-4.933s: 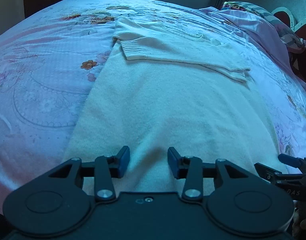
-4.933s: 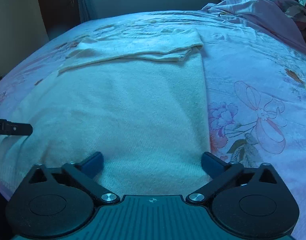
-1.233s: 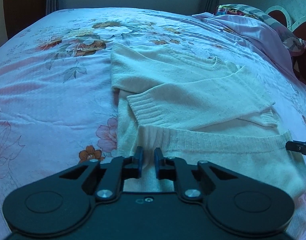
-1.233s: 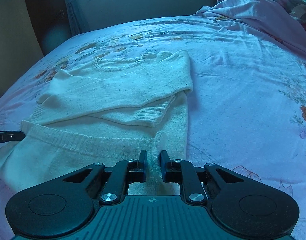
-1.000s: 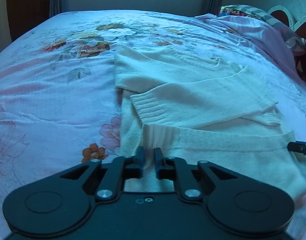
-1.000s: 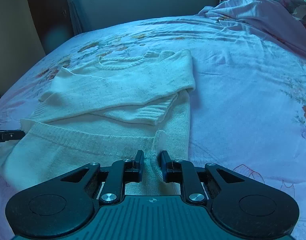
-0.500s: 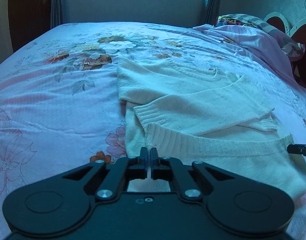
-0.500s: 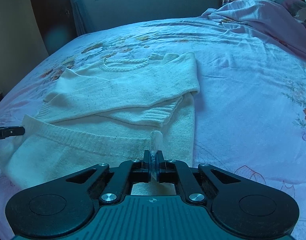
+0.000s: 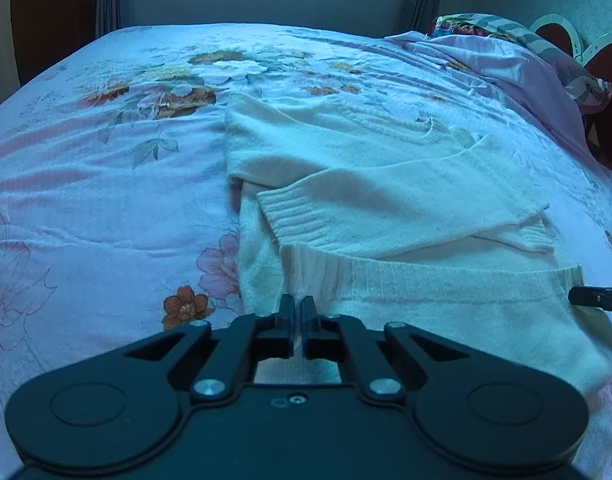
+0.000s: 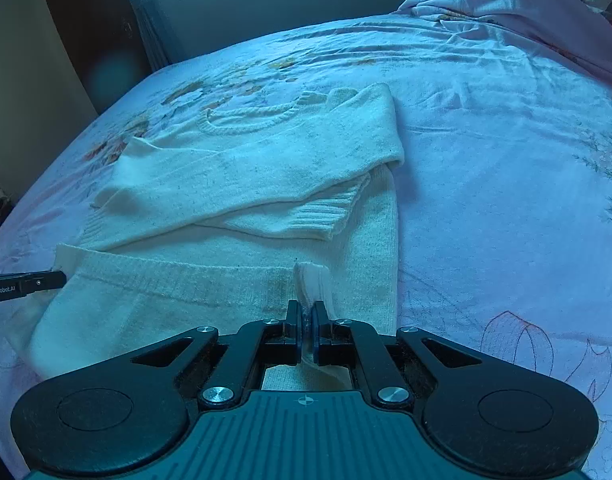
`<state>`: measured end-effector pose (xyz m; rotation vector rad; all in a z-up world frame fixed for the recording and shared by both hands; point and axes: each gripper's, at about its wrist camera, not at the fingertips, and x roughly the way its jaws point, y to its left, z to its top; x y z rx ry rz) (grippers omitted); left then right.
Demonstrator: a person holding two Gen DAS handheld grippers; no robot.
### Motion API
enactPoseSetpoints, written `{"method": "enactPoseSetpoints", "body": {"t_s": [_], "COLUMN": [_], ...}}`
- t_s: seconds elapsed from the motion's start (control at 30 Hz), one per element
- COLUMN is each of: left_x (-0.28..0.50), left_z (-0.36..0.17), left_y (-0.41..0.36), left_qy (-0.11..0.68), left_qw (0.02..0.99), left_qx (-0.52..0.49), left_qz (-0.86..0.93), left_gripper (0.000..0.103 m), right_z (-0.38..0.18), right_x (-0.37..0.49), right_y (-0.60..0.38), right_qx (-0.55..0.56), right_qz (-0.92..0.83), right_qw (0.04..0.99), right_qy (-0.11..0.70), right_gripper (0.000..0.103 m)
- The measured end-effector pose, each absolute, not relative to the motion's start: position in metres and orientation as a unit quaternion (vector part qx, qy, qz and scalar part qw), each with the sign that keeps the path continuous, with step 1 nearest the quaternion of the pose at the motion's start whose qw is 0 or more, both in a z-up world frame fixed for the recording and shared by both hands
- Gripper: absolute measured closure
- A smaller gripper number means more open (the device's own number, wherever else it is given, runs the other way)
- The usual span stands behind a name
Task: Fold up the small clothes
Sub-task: 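Pinch the folded hem with both tools and lift it toward the collar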
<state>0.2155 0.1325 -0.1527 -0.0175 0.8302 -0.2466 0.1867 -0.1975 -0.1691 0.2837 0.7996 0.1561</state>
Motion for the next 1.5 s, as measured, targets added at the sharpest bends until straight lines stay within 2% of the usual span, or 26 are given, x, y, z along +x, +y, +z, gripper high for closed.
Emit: {"method": "enactPoseSetpoints", "body": {"t_s": [0.33, 0.53, 0.6, 0.63, 0.67, 0.7, 0.73, 0.77, 0.8, 0.87, 0.9, 0.93, 0.97, 1.0, 1.1, 1.23, 1.5], "left_x": [0.218, 0.233, 0.236, 0.235, 0.235, 0.235, 0.235, 0.234, 0.234, 0.233, 0.234, 0.234, 0.234, 0.234, 0.232, 0.225, 0.237], "left_z": [-0.113, -0.114, -0.122, -0.126, -0.130, -0.136, -0.141, -0.146, -0.150, -0.156, -0.157, -0.159, -0.159, -0.159, -0.158, -0.152, -0.107], "left_y": [0.137, 0.125, 0.122, 0.122, 0.123, 0.124, 0.125, 0.127, 0.129, 0.133, 0.134, 0.134, 0.134, 0.133, 0.130, 0.128, 0.130], "left_qy": [0.344, 0.350, 0.362, 0.368, 0.373, 0.383, 0.392, 0.396, 0.403, 0.411, 0.413, 0.415, 0.415, 0.414, 0.411, 0.394, 0.330], "left_qw": [0.930, 0.927, 0.923, 0.921, 0.920, 0.916, 0.913, 0.911, 0.908, 0.905, 0.904, 0.903, 0.903, 0.903, 0.903, 0.911, 0.934], "left_qx": [-0.057, -0.045, -0.035, -0.032, -0.028, -0.023, -0.019, -0.016, -0.016, -0.014, -0.011, -0.012, -0.011, -0.010, -0.013, -0.020, -0.054], "left_qz": [-0.118, -0.126, -0.124, -0.120, -0.118, -0.119, -0.115, -0.111, -0.111, -0.107, -0.107, -0.109, -0.110, -0.112, -0.122, -0.124, -0.126], "left_gripper": [0.102, 0.102, 0.102, 0.102, 0.102, 0.101, 0.101, 0.100, 0.098, 0.086, 0.086, 0.086, 0.086, 0.087, 0.100, 0.102, 0.102], "right_z": [-0.130, -0.128, -0.137, -0.143, -0.150, -0.155, -0.160, -0.163, -0.165, -0.168, -0.170, -0.171, -0.171, -0.171, -0.173, -0.169, -0.123], "right_x": [0.183, 0.194, 0.202, 0.205, 0.205, 0.204, 0.202, 0.201, 0.201, 0.201, 0.203, 0.203, 0.204, 0.205, 0.203, 0.199, 0.202], "right_y": [-0.207, -0.211, -0.208, -0.208, -0.210, -0.211, -0.213, -0.213, -0.213, -0.214, -0.214, -0.213, -0.212, -0.209, -0.204, -0.199, -0.208], "right_qx": [0.142, 0.142, 0.129, 0.128, 0.133, 0.137, 0.137, 0.133, 0.131, 0.135, 0.134, 0.131, 0.126, 0.117, 0.111, 0.116, 0.131], "right_qz": [0.058, 0.077, 0.081, 0.081, 0.080, 0.083, 0.082, 0.077, 0.073, 0.076, 0.075, 0.074, 0.076, 0.076, 0.085, 0.102, 0.086], "right_qw": [0.936, 0.934, 0.924, 0.918, 0.914, 0.913, 0.914, 0.915, 0.916, 0.913, 0.911, 0.911, 0.911, 0.910, 0.909, 0.910, 0.939], "right_qy": [0.318, 0.319, 0.350, 0.366, 0.374, 0.374, 0.374, 0.373, 0.373, 0.377, 0.383, 0.383, 0.385, 0.390, 0.393, 0.385, 0.305], "right_gripper": [0.100, 0.100, 0.097, 0.092, 0.073, 0.047, 0.039, 0.036, 0.036, 0.036, 0.043, 0.055, 0.085, 0.097, 0.097, 0.100, 0.100]}}
